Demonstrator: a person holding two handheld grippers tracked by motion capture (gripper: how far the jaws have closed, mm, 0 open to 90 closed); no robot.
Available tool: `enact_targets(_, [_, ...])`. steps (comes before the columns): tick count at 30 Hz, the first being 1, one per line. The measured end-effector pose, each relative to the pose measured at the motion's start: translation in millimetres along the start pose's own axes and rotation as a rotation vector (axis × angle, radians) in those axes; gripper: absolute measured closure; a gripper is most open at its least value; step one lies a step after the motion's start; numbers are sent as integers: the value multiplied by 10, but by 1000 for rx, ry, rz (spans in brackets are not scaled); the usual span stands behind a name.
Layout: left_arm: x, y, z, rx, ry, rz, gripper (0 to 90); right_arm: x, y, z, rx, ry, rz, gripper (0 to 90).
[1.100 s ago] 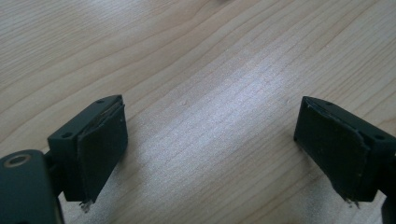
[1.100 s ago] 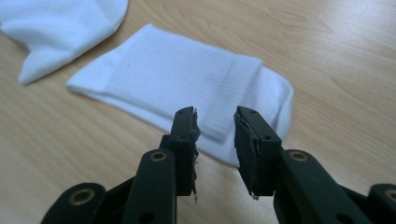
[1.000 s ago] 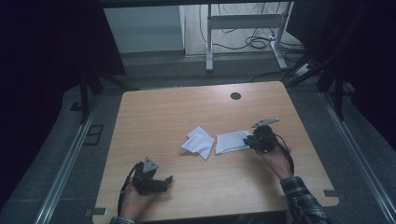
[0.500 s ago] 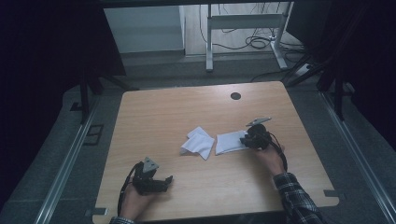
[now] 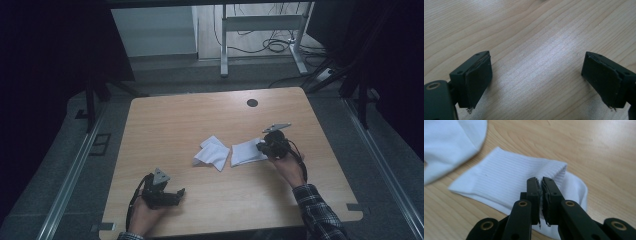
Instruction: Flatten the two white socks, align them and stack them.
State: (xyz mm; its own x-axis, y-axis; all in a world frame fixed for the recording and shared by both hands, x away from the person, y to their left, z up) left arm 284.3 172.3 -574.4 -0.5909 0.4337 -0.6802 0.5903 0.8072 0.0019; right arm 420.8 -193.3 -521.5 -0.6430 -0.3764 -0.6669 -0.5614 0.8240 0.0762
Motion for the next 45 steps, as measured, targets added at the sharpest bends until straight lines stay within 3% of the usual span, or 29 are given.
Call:
enact_targets(8, [0,0,0,0,0,0,99,-269,149,-206,-34,-47,-21,840])
enact_targets(15, [-1,4,0,0,0,6,99,-630,416,-427,-45,-97,-86,846])
enact_targets(20, [-1,4,0,0,0,6,98,-782,522,-529,-51,-122,-108,847])
enact_targets(25, [-2,5,2,-2,-2,6,99,-984,636,-747,-71,-172,-123,846])
enact_targets(27, [-3,5,2,-2,-2,6,99,-1085,656,-962,-74,-211,-131,846])
enact_targets(29, [-3,6,1,-1,-2,6,98,-1109,650,-1037,-72,-225,-131,847])
enact_targets(31, [-3,5,1,-1,-2,6,98,-1138,602,-1235,-61,-254,-126,846])
enact_targets(34, [-5,3,4,-4,-2,3,99,-1080,491,-1323,-42,-257,-114,845])
enact_targets(45, [-8,1,6,-5,0,4,98,-532,-127,-1193,21,-187,10,847])
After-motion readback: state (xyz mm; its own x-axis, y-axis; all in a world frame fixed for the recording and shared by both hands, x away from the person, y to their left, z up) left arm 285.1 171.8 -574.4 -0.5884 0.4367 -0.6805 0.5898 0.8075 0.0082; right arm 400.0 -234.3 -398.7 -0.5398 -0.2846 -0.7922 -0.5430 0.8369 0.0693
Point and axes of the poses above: each handheld gripper's, and its own axes: z roughly forward along the jaws, x roughly out of its underside, y roughly to its left, the point moved 4 cm from there along z, roughly forward along the jaws, and after that the axes turned 3 degrees about z, right-handed, at the moved point
